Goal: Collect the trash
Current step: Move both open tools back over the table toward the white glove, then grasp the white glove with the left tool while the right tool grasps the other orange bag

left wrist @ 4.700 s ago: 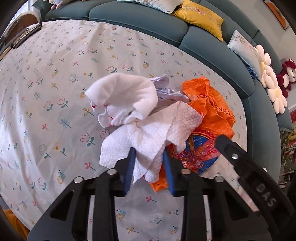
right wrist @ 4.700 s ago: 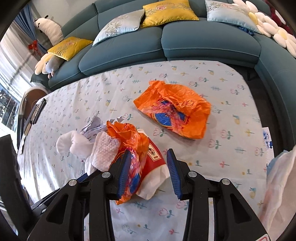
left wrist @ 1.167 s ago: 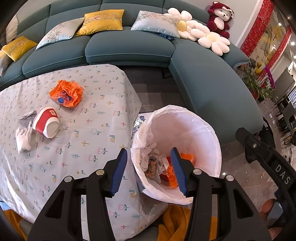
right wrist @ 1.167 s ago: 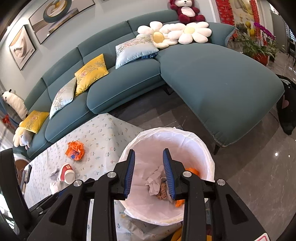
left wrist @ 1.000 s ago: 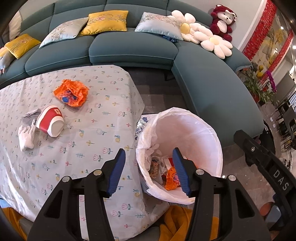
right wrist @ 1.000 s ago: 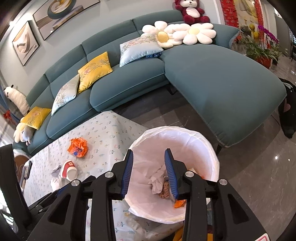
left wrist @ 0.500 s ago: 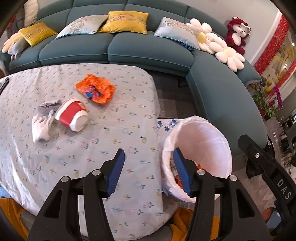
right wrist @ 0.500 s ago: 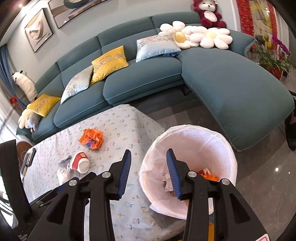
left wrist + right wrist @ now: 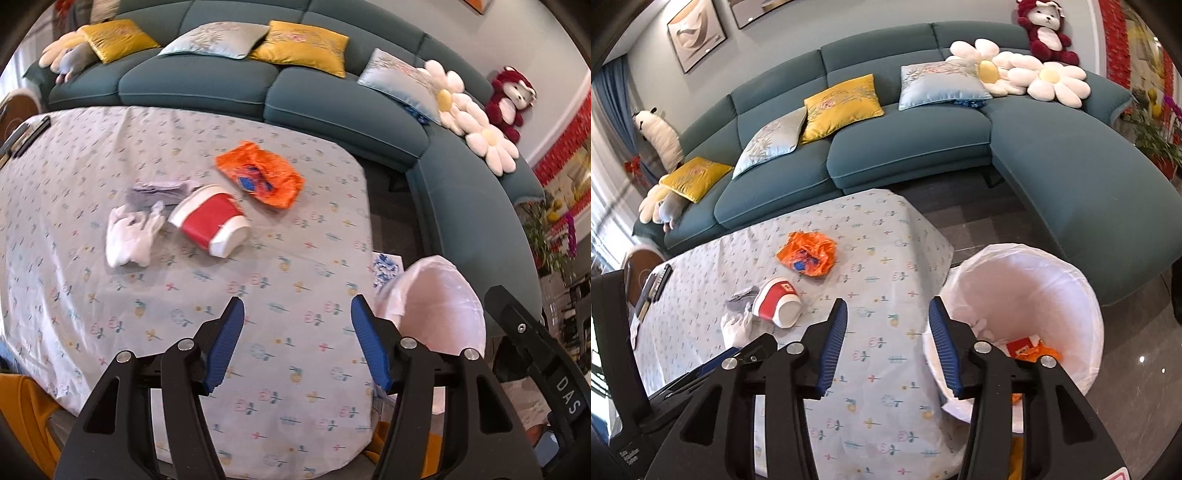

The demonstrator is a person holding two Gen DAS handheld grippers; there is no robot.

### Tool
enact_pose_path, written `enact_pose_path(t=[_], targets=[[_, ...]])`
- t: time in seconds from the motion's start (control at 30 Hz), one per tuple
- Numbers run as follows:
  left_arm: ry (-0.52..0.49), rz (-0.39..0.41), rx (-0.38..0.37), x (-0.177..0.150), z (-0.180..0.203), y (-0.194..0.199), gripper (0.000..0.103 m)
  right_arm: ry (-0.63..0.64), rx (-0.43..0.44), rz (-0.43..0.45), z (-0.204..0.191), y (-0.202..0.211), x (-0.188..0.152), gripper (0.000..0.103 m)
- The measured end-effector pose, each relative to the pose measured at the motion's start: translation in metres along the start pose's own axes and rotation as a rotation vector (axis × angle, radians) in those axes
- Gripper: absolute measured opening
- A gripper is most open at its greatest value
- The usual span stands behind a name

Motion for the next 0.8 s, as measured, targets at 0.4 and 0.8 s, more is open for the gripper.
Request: enact_pose_path(t=[0.4,0.8], targets=[[0.174,0.007,0.032,0.013,-0.090,-0.006,0.066,0.073,0.008,-0.060,-0.051,-0.035,-0.002,0.047],[0.323,-0.038,0.081,0.032,-0.176,-0.045,0.072,0.097,0.011,-0.145,-0.087,-0.105,0.013,0.047]])
Point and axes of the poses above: each gripper's, at about its wrist camera, not at the fingertips, and y roughly against the way its jaws point, z to its right, x to its top, the point moved 8 cm from there along -y, roughly the way its jaws point, and after that the axes turned 13 degrees about -z, right-handed, at the moved point
